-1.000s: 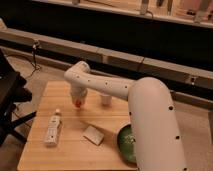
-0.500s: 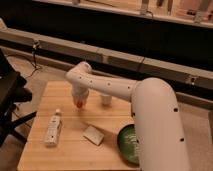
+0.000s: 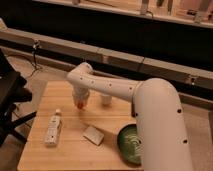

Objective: Place the pepper on the white sponge

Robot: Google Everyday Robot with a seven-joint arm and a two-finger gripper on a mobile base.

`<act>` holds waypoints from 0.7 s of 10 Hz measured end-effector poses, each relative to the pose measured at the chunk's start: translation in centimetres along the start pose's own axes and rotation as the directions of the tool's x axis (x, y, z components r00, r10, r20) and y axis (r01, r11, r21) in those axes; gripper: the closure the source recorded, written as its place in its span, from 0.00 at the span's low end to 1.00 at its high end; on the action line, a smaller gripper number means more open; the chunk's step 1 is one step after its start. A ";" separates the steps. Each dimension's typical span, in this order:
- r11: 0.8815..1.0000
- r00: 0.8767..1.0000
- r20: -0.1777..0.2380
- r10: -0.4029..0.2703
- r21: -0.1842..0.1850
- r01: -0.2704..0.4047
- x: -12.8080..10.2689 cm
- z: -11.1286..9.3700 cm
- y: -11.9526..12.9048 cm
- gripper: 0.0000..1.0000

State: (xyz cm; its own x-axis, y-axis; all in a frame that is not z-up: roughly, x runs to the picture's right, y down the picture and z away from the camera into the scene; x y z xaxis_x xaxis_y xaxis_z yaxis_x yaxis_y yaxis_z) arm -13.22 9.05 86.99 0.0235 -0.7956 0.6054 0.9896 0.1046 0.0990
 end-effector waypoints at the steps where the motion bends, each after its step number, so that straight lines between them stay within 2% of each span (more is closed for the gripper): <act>1: 1.000 1.000 0.001 0.001 0.000 -0.001 -0.1 -0.1 0.2 0.99; 7: 1.000 1.000 0.002 0.008 0.004 -0.008 -1.1 -0.4 0.8 0.99</act>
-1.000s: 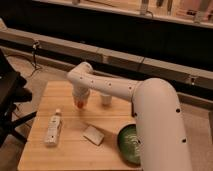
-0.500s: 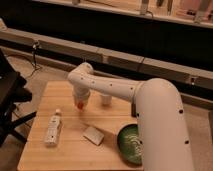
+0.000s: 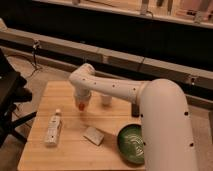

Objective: Place the pepper on the white sponge

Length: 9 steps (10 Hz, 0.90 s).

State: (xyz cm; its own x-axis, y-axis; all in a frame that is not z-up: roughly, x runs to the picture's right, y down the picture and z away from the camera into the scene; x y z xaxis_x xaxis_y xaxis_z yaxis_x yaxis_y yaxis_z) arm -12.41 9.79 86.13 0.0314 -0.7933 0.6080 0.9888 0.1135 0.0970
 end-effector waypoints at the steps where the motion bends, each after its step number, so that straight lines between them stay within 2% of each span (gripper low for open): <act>1: 1.000 1.000 0.001 0.001 0.002 -0.001 -0.2 -0.1 0.0 0.99; 9: 1.000 1.000 0.002 0.016 0.013 -0.016 -2.1 -0.7 1.2 0.99</act>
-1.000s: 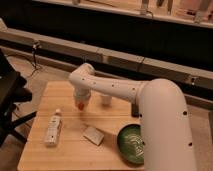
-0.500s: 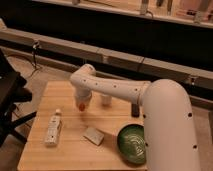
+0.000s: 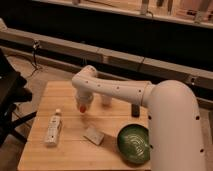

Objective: Place the pepper on the white sponge

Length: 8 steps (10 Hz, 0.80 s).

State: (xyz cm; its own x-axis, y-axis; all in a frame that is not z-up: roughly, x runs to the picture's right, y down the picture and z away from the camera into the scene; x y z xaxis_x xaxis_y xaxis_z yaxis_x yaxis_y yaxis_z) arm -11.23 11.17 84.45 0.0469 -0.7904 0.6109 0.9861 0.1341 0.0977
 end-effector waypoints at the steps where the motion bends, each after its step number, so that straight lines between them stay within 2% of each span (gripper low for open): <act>1: 1.000 1.000 0.000 0.001 0.001 -0.001 -0.3 -0.1 0.2 0.99; 8: 1.000 1.000 -0.003 0.020 0.014 -0.020 -2.4 -0.7 1.7 0.99</act>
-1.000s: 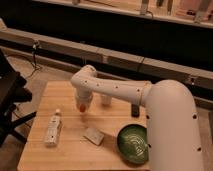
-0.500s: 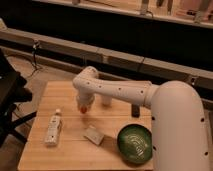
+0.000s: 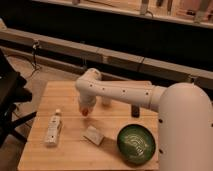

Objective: Place the pepper on the white sponge

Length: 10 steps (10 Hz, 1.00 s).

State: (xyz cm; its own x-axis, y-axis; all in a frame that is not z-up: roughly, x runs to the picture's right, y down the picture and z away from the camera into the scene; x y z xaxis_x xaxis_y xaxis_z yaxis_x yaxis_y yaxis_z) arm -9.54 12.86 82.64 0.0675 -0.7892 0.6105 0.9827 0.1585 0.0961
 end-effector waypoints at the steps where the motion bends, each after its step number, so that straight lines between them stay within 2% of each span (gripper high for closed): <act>1: 1.000 1.000 -0.001 0.000 0.001 0.000 -0.3 0.0 0.1 0.99; 10: 1.000 1.000 -0.008 0.016 0.022 -0.016 -2.7 -0.6 1.4 0.99</act>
State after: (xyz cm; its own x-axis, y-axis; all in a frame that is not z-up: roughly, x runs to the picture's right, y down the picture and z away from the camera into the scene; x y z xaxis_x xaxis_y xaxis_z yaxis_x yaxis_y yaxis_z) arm -8.23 14.86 80.71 0.0848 -0.7909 0.6060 0.9775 0.1840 0.1034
